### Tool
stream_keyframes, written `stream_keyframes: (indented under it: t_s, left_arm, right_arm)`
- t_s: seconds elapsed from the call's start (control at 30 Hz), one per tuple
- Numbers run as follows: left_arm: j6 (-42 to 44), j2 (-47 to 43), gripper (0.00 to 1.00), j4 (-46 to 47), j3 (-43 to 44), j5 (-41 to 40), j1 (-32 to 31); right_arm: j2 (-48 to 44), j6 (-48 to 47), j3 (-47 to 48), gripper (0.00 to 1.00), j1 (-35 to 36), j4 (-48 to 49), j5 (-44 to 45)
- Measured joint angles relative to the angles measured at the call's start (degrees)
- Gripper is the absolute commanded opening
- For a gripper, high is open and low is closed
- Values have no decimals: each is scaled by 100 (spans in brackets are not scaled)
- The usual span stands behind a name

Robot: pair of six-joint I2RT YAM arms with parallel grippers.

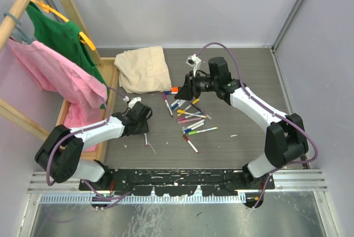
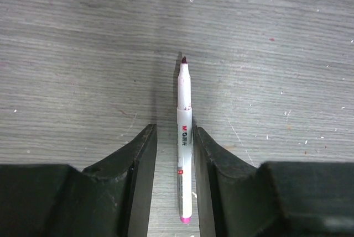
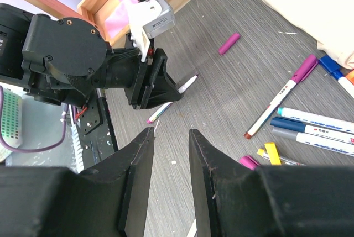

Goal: Open the pen caps
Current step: Adjust the pen at the center of the board.

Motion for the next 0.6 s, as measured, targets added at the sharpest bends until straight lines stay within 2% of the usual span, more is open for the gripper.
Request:
stream_keyframes:
  t_s: [0.27,0.43,0.6]
  left_arm:
    - [160,-660,51,-197,-190,168,-2]
    - [299,-1318,55,-118,-251,343,-2]
    - [422,-1668,60,396,-459,662,-2]
  right_arm:
    - [0,0,0,38,-2,4,-85]
    - [0,-22,0,38,-2,7,-136]
    - [0,-146,0,39,-2,-7,-170]
